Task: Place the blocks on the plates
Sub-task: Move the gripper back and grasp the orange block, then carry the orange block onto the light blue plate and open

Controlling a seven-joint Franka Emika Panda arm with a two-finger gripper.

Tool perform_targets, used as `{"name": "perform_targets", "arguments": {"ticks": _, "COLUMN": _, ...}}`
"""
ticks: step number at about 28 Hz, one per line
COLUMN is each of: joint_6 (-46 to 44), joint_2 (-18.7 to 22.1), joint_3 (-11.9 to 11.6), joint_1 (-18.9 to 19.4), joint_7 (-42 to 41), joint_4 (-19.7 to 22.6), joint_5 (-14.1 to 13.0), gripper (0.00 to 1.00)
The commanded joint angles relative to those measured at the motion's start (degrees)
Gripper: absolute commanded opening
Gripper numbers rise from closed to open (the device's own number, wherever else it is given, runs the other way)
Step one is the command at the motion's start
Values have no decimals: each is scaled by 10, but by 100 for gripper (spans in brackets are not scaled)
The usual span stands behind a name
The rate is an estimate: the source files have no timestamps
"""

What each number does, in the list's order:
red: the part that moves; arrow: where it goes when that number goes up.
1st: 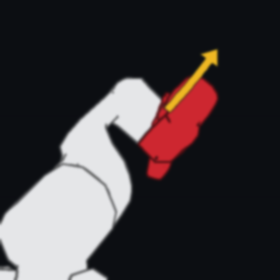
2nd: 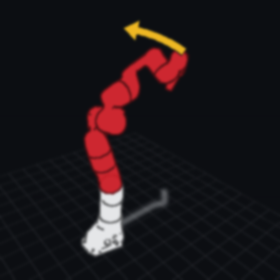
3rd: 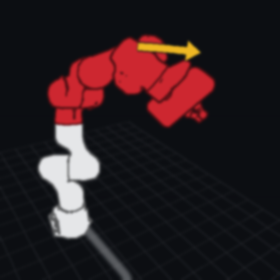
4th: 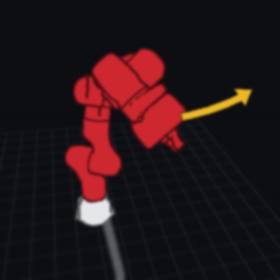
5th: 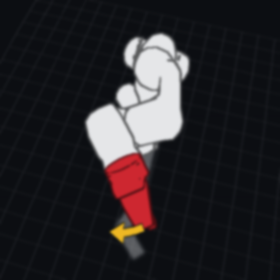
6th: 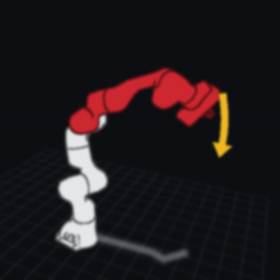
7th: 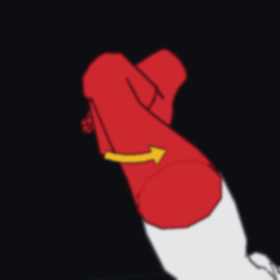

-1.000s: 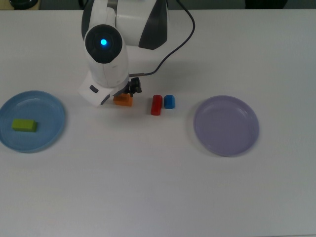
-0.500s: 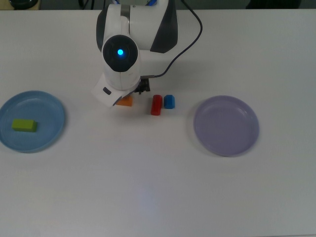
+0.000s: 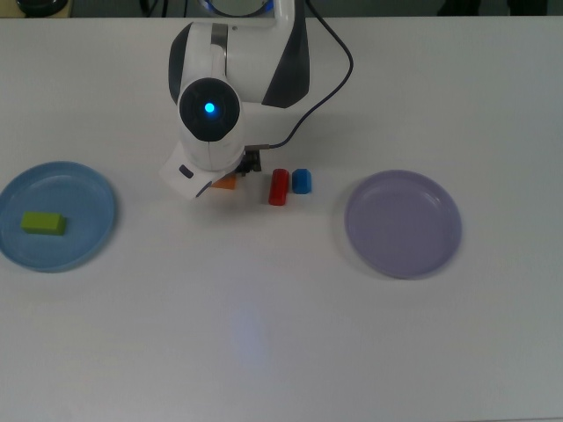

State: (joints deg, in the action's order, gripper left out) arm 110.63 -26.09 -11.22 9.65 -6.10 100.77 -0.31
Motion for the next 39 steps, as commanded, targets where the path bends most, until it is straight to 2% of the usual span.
{"name": "perform_targets", "arguments": {"ticks": 1, "joint_6": 24, "joint_2": -2, "joint_3": -3, "joint_1": 3, "joint_7": 8, "joint_4": 7, "joint_5": 5, "gripper": 74}}
{"name": "perform_targets", "arguments": {"ticks": 2, "joint_6": 24, "joint_2": -2, "joint_3": -3, "joint_1": 3, "joint_7": 8, "joint_4": 7, "joint_5": 5, "gripper": 69}}
{"name": "perform_targets", "arguments": {"ticks": 3, "joint_6": 24, "joint_2": -1, "joint_3": -3, "joint_1": 3, "joint_7": 8, "joint_4": 6, "joint_5": 5, "gripper": 58}}
{"name": "perform_targets", "arguments": {"ticks": 8, "joint_6": 23, "joint_2": 2, "joint_3": -4, "joint_1": 2, "joint_7": 7, "joint_4": 0, "joint_5": 5, "gripper": 40}}
{"name": "perform_targets", "arguments": {"ticks": 15, "joint_6": 16, "joint_2": 20, "joint_3": -10, "joint_1": 1, "joint_7": 2, "joint_4": -1, "joint_5": 5, "gripper": 39}}
{"name": "perform_targets", "arguments": {"ticks": 22, "joint_6": 16, "joint_2": 21, "joint_3": -11, "joint_1": -17, "joint_7": 2, "joint_4": -27, "joint_5": 2, "gripper": 39}}
{"name": "perform_targets", "arguments": {"ticks": 25, "joint_6": 17, "joint_2": 17, "joint_3": -11, "joint_1": -47, "joint_7": 2, "joint_4": -57, "joint_5": 2, "gripper": 39}}
{"name": "perform_targets", "arguments": {"ticks": 29, "joint_6": 24, "joint_2": 12, "joint_3": -11, "joint_1": -85, "joint_7": -1, "joint_4": -77, "joint_5": 1, "gripper": 39}}
{"name": "perform_targets", "arguments": {"ticks": 32, "joint_6": 34, "joint_2": -6, "joint_3": -10, "joint_1": -124, "joint_7": -16, "joint_4": -97, "joint_5": 0, "gripper": 39}}
{"name": "perform_targets", "arguments": {"ticks": 39, "joint_6": 107, "joint_2": -28, "joint_3": -10, "joint_1": -172, "joint_7": -22, "joint_4": -101, "joint_5": 0, "gripper": 40}}
